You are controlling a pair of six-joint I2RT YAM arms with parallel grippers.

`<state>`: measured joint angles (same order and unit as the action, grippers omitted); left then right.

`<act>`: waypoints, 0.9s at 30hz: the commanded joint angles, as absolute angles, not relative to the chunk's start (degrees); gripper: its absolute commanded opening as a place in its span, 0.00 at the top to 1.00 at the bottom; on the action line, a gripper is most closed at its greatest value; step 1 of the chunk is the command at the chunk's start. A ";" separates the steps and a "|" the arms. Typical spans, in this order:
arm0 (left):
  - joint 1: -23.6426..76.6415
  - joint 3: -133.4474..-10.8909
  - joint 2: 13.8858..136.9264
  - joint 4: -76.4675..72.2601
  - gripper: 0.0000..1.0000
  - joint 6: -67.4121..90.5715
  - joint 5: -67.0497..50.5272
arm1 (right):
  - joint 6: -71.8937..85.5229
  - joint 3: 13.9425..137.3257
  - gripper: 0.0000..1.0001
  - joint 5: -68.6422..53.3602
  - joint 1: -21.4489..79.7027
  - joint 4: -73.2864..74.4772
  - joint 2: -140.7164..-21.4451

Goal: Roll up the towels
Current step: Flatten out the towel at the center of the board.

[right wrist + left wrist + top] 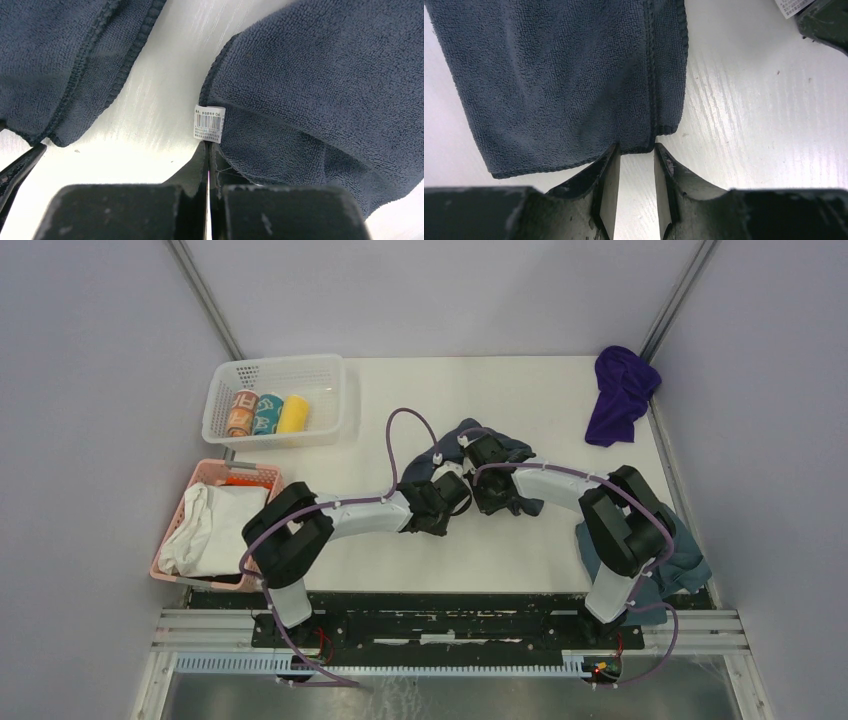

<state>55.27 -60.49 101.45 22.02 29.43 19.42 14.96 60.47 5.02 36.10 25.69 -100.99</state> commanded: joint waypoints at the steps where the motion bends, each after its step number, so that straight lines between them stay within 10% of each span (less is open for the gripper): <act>1: 55.60 -63.02 102.17 21.38 0.63 26.63 21.38 | 15.47 59.39 1.00 6.05 35.96 25.51 -99.15; 10: 55.51 -62.86 101.24 19.60 0.96 24.85 21.77 | 15.22 59.53 0.99 6.37 35.61 25.85 -97.78; 27: 42.33 -58.03 81.90 27.65 0.97 24.07 31.79 | 14.59 60.52 0.99 11.50 28.93 31.03 -85.54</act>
